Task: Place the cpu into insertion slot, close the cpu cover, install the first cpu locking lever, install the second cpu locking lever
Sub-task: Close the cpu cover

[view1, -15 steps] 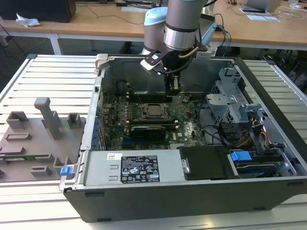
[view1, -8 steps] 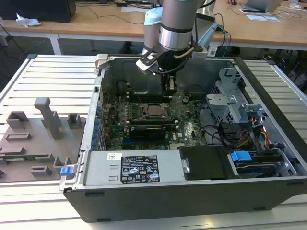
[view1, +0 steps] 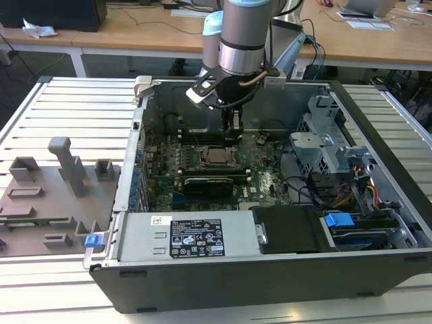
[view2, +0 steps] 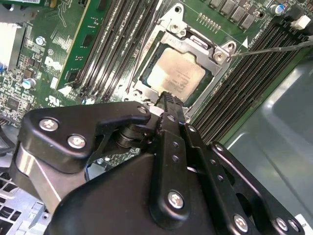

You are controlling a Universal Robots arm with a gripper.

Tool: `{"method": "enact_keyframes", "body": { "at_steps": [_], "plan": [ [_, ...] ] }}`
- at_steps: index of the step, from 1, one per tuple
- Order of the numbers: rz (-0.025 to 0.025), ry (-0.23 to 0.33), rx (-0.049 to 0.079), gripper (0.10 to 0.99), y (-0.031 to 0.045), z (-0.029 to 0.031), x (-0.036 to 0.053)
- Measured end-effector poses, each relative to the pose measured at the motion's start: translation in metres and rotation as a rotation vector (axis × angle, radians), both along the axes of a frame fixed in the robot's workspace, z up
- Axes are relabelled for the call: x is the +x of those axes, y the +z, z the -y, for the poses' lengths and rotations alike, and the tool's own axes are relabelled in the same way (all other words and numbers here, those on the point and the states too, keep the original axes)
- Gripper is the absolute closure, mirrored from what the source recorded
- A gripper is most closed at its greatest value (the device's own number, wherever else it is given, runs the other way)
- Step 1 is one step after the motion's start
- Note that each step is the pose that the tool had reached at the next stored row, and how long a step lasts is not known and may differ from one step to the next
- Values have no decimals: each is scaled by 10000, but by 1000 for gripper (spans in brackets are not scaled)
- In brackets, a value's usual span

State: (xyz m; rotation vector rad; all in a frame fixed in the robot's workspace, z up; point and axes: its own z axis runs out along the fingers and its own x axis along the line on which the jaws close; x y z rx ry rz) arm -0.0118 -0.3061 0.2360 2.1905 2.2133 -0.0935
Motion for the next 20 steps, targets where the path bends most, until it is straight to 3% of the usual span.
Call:
{"method": "enact_keyframes", "body": {
  "at_steps": [11,15,17,20],
  "plan": [
    [0,0,0,980,-114,0,-26],
    [0,-3,-1,980,-225,0,-29],
    [4,2,-2,980,-245,0,-109],
    [77,0,-1,980,-245,0,-333]
  ]
}}
